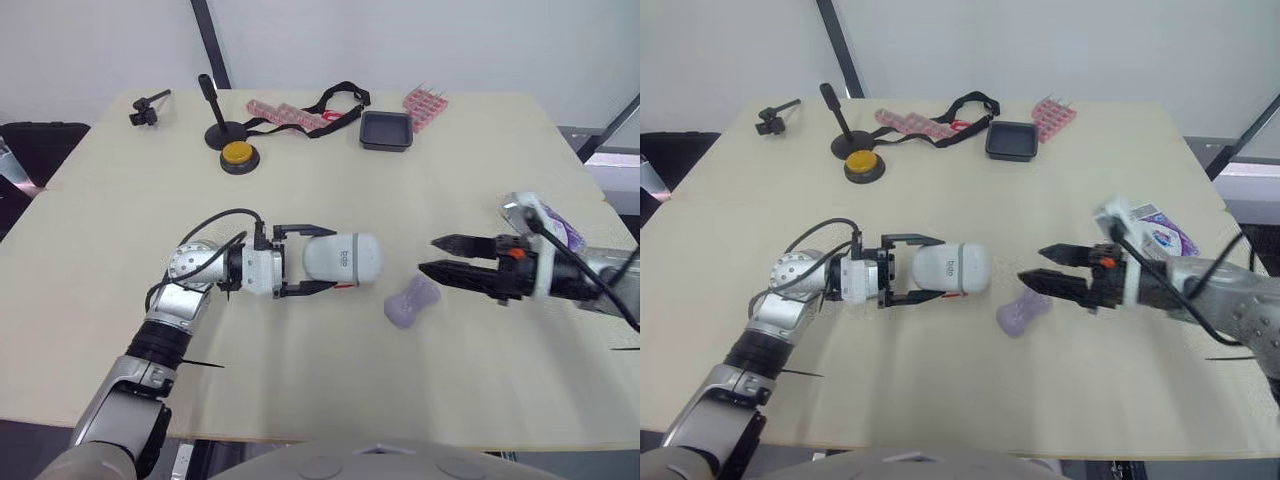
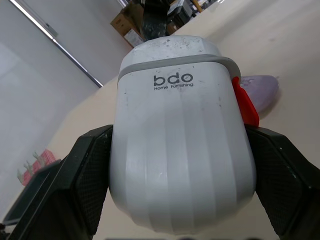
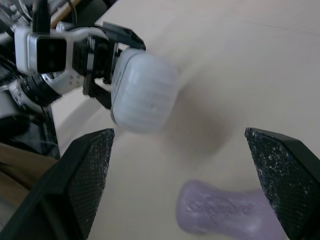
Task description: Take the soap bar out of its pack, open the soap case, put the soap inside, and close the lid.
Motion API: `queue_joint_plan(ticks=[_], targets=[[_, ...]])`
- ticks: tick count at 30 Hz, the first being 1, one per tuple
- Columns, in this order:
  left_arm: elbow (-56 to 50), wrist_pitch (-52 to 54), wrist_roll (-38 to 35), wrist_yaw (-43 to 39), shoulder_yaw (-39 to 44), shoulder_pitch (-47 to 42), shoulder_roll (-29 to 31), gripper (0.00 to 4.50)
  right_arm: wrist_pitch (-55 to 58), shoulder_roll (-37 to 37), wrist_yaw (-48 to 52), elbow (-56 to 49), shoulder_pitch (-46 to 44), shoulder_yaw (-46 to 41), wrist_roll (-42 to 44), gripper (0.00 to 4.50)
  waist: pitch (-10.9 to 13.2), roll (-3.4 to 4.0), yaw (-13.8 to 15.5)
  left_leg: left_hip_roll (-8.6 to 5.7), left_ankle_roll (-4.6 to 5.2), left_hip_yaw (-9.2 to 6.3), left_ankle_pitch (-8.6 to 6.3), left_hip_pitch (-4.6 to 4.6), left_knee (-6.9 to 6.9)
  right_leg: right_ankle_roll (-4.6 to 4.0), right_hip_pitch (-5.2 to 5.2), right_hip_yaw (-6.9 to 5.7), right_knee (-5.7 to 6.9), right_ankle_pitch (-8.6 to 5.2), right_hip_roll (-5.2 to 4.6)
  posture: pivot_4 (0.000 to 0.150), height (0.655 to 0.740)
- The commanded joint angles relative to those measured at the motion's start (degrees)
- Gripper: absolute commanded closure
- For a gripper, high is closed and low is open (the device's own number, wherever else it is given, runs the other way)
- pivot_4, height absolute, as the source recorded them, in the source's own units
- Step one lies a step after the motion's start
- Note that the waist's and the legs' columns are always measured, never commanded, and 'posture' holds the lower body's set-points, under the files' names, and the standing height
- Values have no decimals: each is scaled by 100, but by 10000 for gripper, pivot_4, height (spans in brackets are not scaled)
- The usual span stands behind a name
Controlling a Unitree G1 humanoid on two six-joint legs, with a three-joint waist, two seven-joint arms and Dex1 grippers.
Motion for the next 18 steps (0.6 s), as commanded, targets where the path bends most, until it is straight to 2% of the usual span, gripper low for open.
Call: queue_joint_plan(ticks=[1,8,18], targets=[[-221,-224,27,236,13,-84,-16,9936,146,105,-888,111,-268,199,1067,0,0,0,17,0,-3,0,1,-1,0,0,0,2,-1,0,0,1500,7291],[-293,-118,1,362,-69,-70,19,9936,151,312,-1587,99,-571,650,1654,0,1,-2,15,0,-34,2,5,-5,-2,26,0,-1,-1,14,4,1500,7291],[-495,128,-94,368,-200,-14,111,9936,70,834,-2095,262,-1041,1060,1719,0,4,-6,2,2,-59,1,13,-9,-17,38,2,-5,1,17,9,1500,7291]])
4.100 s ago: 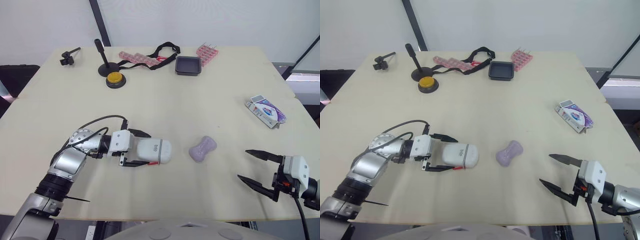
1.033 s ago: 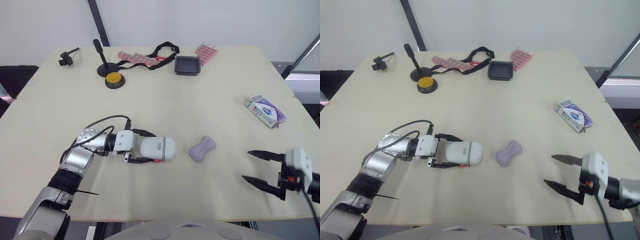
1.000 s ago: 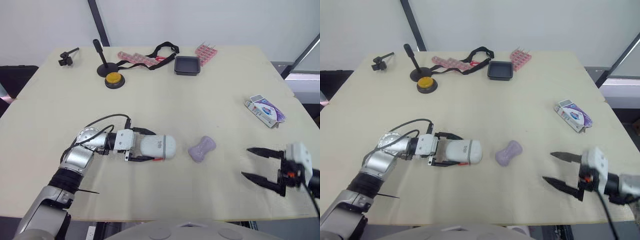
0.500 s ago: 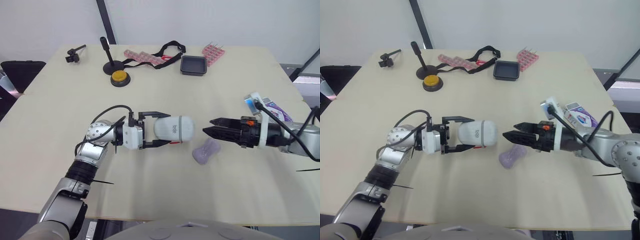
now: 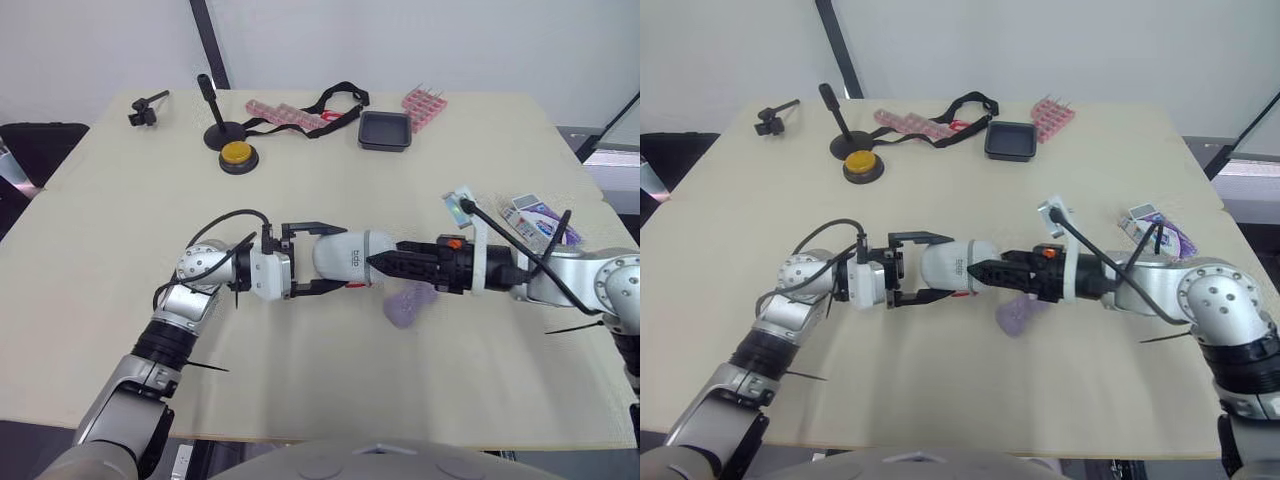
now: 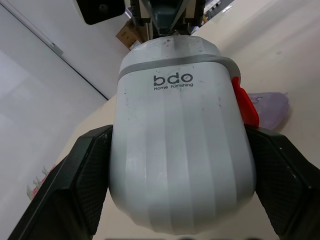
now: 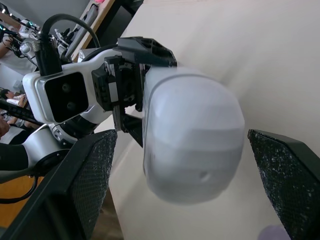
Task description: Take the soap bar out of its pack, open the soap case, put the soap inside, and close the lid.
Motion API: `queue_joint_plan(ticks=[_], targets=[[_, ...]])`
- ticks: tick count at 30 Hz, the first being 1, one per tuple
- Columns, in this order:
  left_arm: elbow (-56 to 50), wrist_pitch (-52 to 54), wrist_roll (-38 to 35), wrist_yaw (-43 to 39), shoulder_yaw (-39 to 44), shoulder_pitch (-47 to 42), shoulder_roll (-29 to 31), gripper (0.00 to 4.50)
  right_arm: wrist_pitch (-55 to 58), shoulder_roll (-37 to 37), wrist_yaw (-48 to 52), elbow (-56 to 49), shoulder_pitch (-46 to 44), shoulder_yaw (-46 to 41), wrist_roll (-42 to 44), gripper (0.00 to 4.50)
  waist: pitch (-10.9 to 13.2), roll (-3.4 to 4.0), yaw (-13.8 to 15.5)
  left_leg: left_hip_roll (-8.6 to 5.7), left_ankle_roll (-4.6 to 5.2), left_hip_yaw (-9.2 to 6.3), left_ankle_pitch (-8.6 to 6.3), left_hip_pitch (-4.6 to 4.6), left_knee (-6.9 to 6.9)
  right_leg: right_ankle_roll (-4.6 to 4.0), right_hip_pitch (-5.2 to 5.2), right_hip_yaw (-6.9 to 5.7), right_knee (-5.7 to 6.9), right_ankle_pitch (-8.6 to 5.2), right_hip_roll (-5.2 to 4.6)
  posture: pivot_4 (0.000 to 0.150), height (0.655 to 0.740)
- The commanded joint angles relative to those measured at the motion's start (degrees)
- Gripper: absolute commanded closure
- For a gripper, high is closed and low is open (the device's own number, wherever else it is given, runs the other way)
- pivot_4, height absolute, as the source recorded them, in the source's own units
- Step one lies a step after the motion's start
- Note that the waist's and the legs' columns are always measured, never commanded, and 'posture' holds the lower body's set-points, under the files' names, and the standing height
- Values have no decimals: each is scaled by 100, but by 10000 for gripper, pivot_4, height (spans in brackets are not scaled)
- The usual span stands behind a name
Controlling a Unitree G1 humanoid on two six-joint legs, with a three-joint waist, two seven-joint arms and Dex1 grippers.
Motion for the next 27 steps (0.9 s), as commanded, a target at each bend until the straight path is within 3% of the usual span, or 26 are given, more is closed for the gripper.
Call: queue_joint_plan(ticks=[1,18,25,27], targets=[[-243,52,-124,65,18,2,87,9936,-71,45,-117,13,-92,-35,237,0,0,0,2,0,0,0,0,0,0,2,0,0,0,1,0,1500,7291],[-331,187,-93,140,7,68,103,9936,65,-138,-51,-48,117,-70,516,0,1,-1,1,0,-8,1,1,-3,-9,5,1,0,-1,0,2,1500,7291],[-305,210,-74,160,-10,41,73,10130,36,-117,-22,60,88,-86,529,21684,1,-2,-9,0,-9,1,2,-2,-11,5,1,-1,-1,-1,2,1500,7291],[-307,215,-78,161,-21,48,80,10130,42,-122,20,53,85,-90,493,25367,1,-1,-9,0,-10,1,3,-1,-12,5,2,-1,-1,-1,3,1500,7291]])
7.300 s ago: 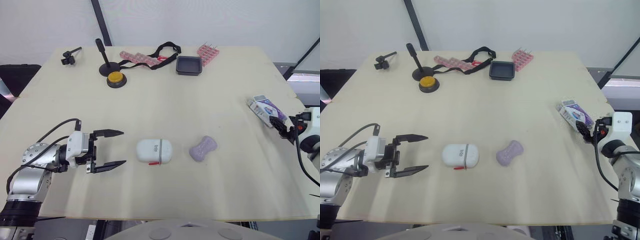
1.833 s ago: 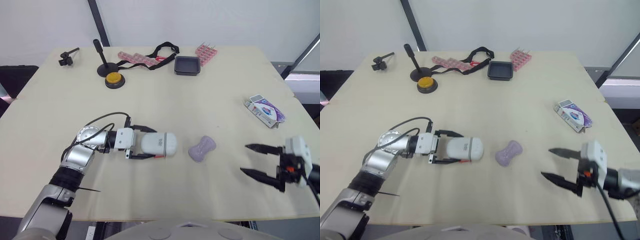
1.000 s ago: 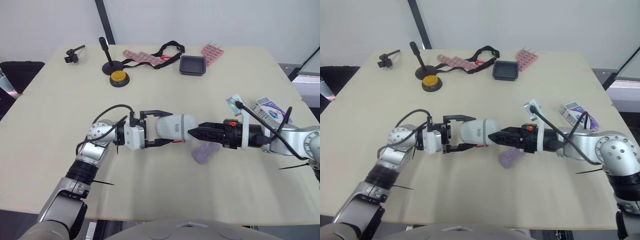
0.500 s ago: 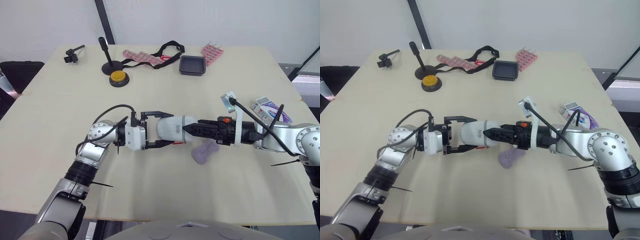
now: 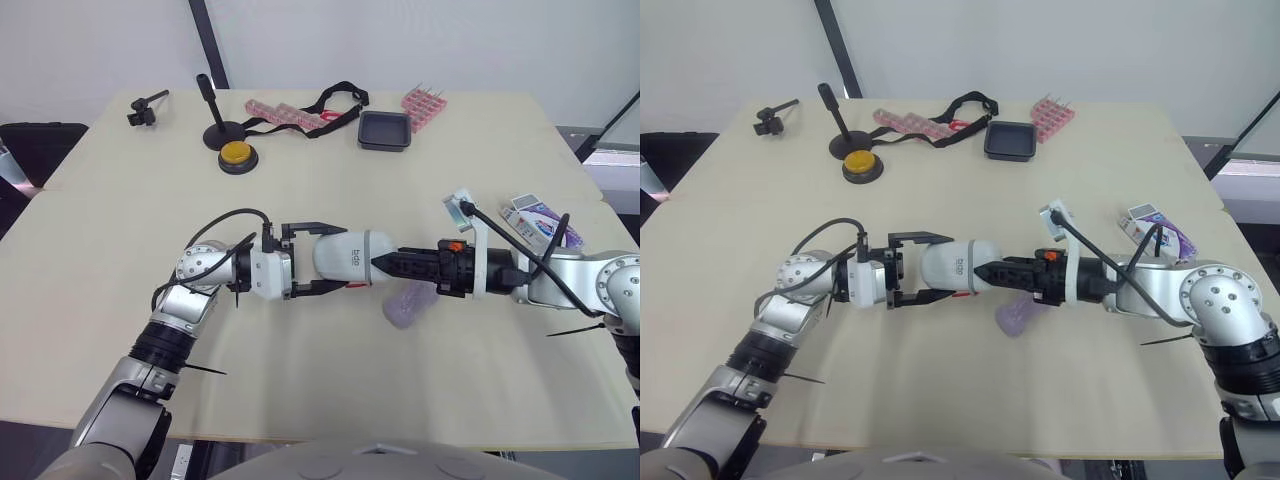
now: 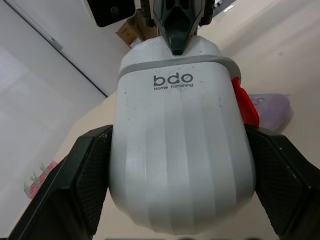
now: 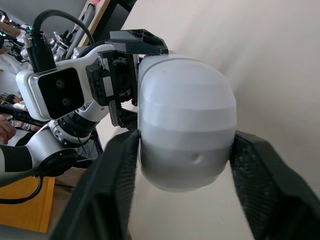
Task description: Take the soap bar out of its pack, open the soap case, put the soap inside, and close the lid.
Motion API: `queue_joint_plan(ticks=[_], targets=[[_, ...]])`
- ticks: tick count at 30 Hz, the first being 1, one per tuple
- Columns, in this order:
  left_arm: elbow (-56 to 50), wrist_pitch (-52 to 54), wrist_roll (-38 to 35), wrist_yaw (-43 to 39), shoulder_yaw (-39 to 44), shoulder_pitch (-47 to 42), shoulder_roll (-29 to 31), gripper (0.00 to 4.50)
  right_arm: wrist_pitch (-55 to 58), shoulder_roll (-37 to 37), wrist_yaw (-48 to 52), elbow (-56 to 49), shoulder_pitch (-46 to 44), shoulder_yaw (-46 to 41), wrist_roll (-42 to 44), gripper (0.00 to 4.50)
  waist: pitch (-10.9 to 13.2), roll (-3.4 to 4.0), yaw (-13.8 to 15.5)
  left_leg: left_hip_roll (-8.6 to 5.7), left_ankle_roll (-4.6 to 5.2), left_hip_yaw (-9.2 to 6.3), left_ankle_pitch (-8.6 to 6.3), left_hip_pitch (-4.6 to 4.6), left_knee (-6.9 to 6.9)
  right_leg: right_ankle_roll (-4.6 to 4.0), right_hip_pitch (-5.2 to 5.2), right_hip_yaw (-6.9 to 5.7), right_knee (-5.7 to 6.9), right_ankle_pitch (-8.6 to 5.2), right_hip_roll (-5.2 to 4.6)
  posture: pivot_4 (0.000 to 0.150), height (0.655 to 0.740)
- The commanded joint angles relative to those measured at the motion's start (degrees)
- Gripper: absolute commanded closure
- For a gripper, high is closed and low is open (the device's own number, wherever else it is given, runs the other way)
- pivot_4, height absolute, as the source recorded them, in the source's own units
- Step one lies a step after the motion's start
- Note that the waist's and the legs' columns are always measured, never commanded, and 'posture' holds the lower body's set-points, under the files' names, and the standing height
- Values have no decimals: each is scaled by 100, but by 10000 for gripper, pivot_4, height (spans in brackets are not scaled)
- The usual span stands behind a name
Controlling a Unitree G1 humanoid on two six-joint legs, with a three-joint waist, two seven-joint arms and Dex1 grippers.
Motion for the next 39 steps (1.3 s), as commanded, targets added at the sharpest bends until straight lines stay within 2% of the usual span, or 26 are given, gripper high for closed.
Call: queue_joint_plan(ticks=[1,10,15,19,22,26,30,33,39], targets=[[-175,-10,-57,69,-35,-24,-34,10130,-42,0,74,-107,-53,-64,127,25367,1,-1,5,0,0,0,0,0,0,0,1,0,0,0,0,1500,7291],[-235,32,-60,109,-31,27,-31,10130,108,-210,349,-55,97,-115,367,25367,1,-1,10,0,0,0,1,-1,0,0,1,-1,0,0,0,1500,7291],[-260,106,-76,118,8,78,19,10130,245,-585,655,153,346,-335,365,25367,1,-2,39,0,0,0,1,-1,0,0,2,1,-2,0,0,1500,7291],[-297,184,-81,138,27,123,57,10130,456,-1050,1052,590,568,-681,49,25367,3,-6,52,-2,0,0,0,-2,0,0,3,4,-5,0,-2,1500,7291],[-297,249,-98,131,32,155,95,10130,631,-1503,1547,1059,574,-930,-693,25367,4,-6,48,-1,1,0,1,-1,0,-1,4,4,-4,0,-1,1500,7291],[-310,528,-159,120,39,192,134,10130,637,-2315,2572,1458,170,-710,-2315,25367,6,-5,36,-1,1,0,1,-1,0,-2,4,3,-5,-1,-1,1500,7291],[-386,744,-186,96,21,236,138,10130,8,-3151,3788,1157,-275,559,-4653,25367,6,-9,22,6,2,-1,2,1,0,-2,6,3,-2,-1,5,1500,7291],[-426,807,-170,88,6,255,131,10130,-394,-3173,4331,1252,-670,1320,-5902,25367,13,-21,21,7,3,-1,1,1,0,-3,7,-2,-4,-1,5,1500,7291],[-465,850,-134,92,-3,301,140,10130,-633,-2435,4904,1815,-1438,2032,-7240,25367,13,-20,-30,7,16,2,-4,2,10,-32,2,3,20,-18,2,1500,7291]])
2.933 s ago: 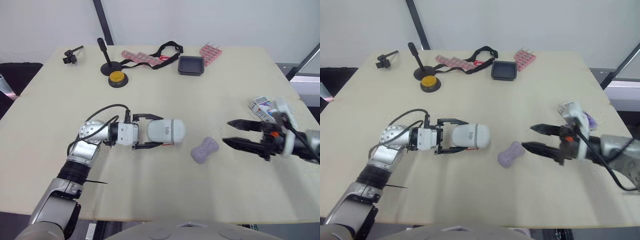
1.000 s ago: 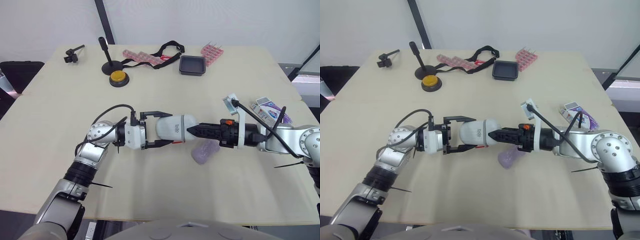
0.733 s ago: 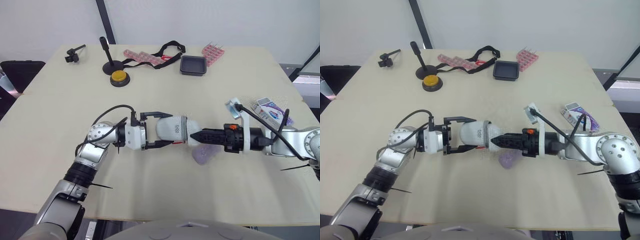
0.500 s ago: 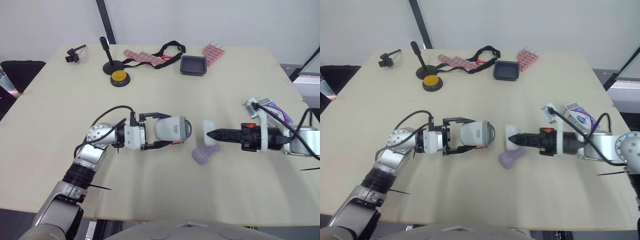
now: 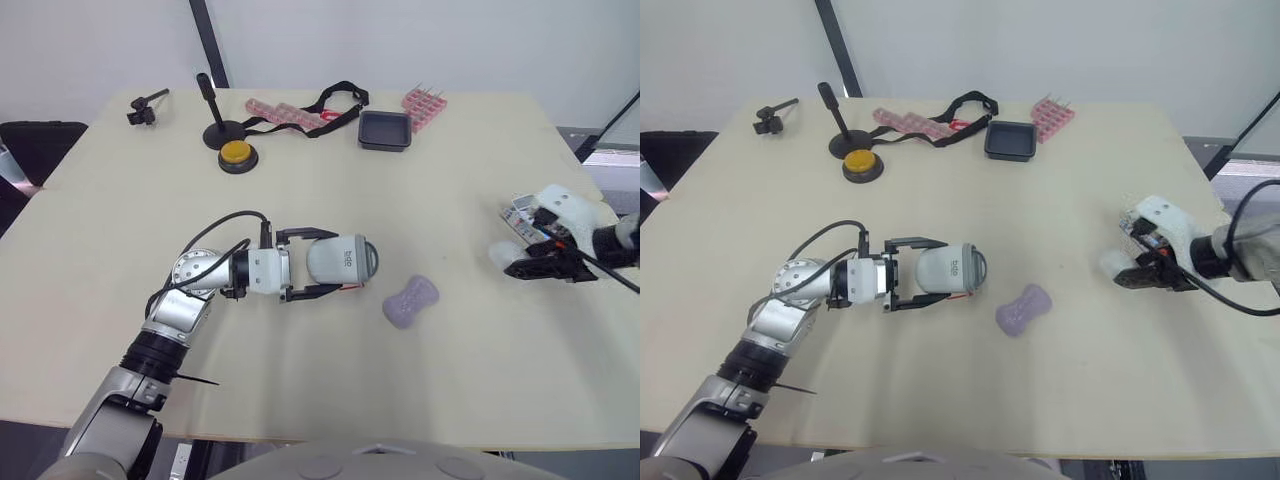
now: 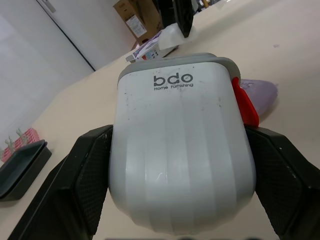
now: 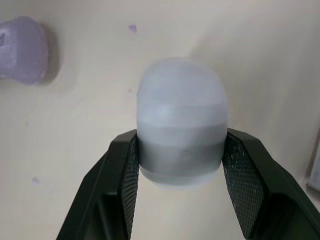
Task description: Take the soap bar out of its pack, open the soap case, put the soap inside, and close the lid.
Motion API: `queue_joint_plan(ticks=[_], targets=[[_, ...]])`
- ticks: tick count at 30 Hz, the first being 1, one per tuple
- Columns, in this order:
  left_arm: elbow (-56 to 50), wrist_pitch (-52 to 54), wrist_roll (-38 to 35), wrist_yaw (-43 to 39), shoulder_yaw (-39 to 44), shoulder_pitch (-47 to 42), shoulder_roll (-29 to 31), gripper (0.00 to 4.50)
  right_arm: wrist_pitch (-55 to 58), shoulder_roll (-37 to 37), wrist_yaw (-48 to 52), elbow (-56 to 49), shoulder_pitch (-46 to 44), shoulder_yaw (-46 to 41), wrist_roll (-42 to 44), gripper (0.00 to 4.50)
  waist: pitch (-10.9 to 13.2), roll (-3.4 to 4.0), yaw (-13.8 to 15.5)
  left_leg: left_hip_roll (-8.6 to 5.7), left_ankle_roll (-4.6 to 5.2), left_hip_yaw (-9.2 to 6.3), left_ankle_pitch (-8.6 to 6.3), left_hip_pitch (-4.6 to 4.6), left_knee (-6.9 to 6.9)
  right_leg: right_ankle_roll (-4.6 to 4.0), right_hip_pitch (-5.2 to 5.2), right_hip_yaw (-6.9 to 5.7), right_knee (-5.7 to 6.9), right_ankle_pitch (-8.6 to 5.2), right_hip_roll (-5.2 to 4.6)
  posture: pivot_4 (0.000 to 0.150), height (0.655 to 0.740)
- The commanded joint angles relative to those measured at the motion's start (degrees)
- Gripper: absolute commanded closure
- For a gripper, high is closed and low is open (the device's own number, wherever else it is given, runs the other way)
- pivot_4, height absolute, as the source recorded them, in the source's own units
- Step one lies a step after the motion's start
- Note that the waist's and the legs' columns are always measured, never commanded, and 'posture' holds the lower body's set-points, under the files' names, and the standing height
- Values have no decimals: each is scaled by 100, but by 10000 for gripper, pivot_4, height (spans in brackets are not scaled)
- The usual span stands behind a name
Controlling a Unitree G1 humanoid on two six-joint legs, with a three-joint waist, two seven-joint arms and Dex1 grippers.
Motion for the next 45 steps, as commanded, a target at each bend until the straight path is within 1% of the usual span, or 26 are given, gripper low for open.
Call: queue_joint_plan(ticks=[1,9,15,17,18,21,22,25,27,30,34,38,39,41,43,45], targets=[[-208,8,-36,30,30,27,38,10130,-237,231,336,320,-328,228,-808,25367,0,0,0,1,4,0,-2,2,1,-2,0,0,7,-1,0,1500,7291],[-280,45,3,72,33,94,49,10130,-852,678,964,827,-585,648,-2086,25367,-1,1,6,2,28,0,-14,1,12,-4,-4,-3,20,-2,-1,1500,7291],[-318,67,32,106,29,133,42,10130,-1105,806,1393,1006,-610,652,-2578,25367,-1,1,2,2,32,1,-15,2,15,-4,-5,-3,24,-2,-2,1500,7291],[-327,71,39,116,24,140,40,10130,-1157,858,1482,1010,-571,573,-2656,15029,-1,1,-7,2,34,1,-15,2,17,-5,-5,-3,26,-2,-2,1500,7291],[-327,73,44,123,22,139,35,10130,-1192,867,1525,993,-541,535,-2685,12687,-1,1,-13,3,35,1,-16,2,17,-5,-5,-3,27,-2,-1,1500,7291],[-330,76,51,134,19,142,33,10130,-1264,895,1594,966,-472,418,-2769,1480,-1,2,-11,3,37,1,-16,2,19,-5,-8,-3,30,-2,-1,1500,7291],[-334,75,52,135,18,146,35,10130,-1285,903,1587,959,-449,369,-2787,200,-1,2,-11,3,37,1,-15,2,19,-5,-8,-3,30,-2,-1,1500,7291],[-340,83,58,132,16,149,37,10130,-1469,860,1546,872,-325,124,-2809,200,-1,2,-7,3,40,1,-16,1,22,-6,-8,-2,31,-2,-2,1500,7291],[-349,113,44,111,23,145,57,10130,-1635,760,1526,628,-114,-319,-2636,200,-1,2,-3,3,41,1,-17,1,22,-6,-8,-2,31,-2,-2,1500,7291],[-354,361,-41,95,78,102,101,10130,-2437,915,1490,217,486,-1466,-2141,200,-1,2,24,4,44,2,-18,-1,23,-6,-9,5,31,-2,-3,1500,7291],[-344,752,-192,-27,122,7,169,10130,-3225,1561,1397,-318,1553,-2910,-1463,200,-3,-1,41,8,49,5,-21,1,30,-7,-10,12,33,-2,-1,1500,7291],[-407,1089,-272,-183,118,-133,233,10130,-3888,2650,1479,-1199,3203,-4132,-598,200,-6,2,119,16,56,1,-25,1,33,-11,-11,4,27,-4,-1,1500,7291],[-419,1151,-278,-209,114,-175,246,10130,-4152,2951,1550,-1391,3706,-4341,-491,200,-10,8,137,15,62,5,-29,4,41,-11,-20,-1,30,-4,0,1500,7291],[-425,1266,-282,-221,127,-248,254,10130,-4885,3376,1802,-1604,4580,-4517,-581,200,-14,15,199,14,70,3,-33,-5,49,-11,-37,-5,30,-5,-3,1500,7291],[-442,1394,-282,-215,144,-290,267,10130,-5780,3664,2085,-1554,5161,-4528,-844,200,-16,18,164,10,80,7,-42,-13,63,-13,-40,-4,27,-6,-7,1500,7291],[-450,1489,-259,-251,144,-323,303,10130,-6342,3928,2223,-1497,5599,-4516,-875,200,-15,16,76,6,80,9,-43,-12,69,-14,-40,-2,25,-6,-29,1500,7291]])
